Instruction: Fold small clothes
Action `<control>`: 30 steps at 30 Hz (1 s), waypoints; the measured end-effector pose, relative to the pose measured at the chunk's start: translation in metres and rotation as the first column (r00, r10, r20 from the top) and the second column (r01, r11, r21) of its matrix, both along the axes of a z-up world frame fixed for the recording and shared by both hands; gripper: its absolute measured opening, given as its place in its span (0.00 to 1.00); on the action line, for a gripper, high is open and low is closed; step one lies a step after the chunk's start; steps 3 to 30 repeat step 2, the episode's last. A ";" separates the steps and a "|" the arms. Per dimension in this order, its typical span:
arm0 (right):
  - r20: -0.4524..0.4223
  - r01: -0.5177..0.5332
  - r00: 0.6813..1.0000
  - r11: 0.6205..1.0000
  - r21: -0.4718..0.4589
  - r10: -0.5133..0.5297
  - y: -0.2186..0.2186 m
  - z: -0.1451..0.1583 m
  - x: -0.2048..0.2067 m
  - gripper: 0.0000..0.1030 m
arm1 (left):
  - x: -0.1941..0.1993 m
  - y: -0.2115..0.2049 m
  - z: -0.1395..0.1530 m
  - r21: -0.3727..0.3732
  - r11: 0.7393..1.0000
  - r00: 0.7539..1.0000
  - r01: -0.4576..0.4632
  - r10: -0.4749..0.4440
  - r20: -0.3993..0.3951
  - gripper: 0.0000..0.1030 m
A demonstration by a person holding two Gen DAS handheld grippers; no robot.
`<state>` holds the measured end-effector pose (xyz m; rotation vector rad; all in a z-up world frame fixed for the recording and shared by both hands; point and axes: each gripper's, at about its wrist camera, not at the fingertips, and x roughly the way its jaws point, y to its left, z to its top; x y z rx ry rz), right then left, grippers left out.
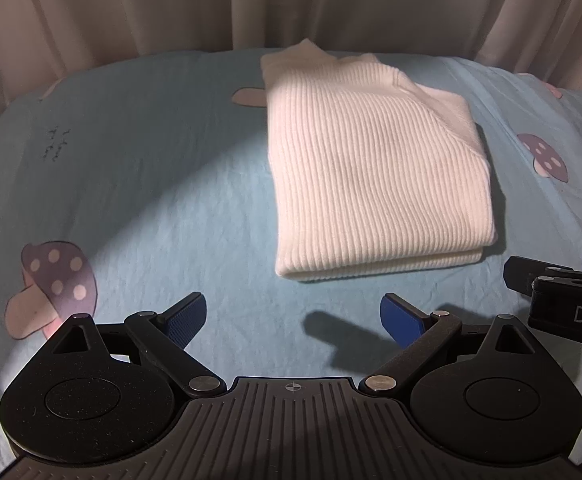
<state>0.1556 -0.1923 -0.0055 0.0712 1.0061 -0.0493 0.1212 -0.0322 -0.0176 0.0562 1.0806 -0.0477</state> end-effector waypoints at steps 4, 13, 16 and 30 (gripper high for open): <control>0.000 0.003 1.000 1.000 0.000 -0.003 0.000 0.000 0.000 0.84 | -0.001 -0.001 0.000 0.003 1.000 1.000 -0.001 0.001 0.000 0.94; 0.000 0.003 1.000 1.000 0.000 -0.003 0.000 0.000 0.000 0.84 | -0.001 -0.001 0.000 0.003 1.000 1.000 -0.001 0.001 0.000 0.94; 0.000 0.003 1.000 1.000 0.000 -0.003 0.000 0.000 0.000 0.84 | -0.001 -0.001 0.000 0.003 1.000 1.000 -0.001 0.001 0.000 0.94; 0.000 0.003 1.000 1.000 0.000 -0.003 0.000 0.000 0.000 0.84 | -0.001 -0.001 0.000 0.003 1.000 1.000 -0.001 0.001 0.000 0.94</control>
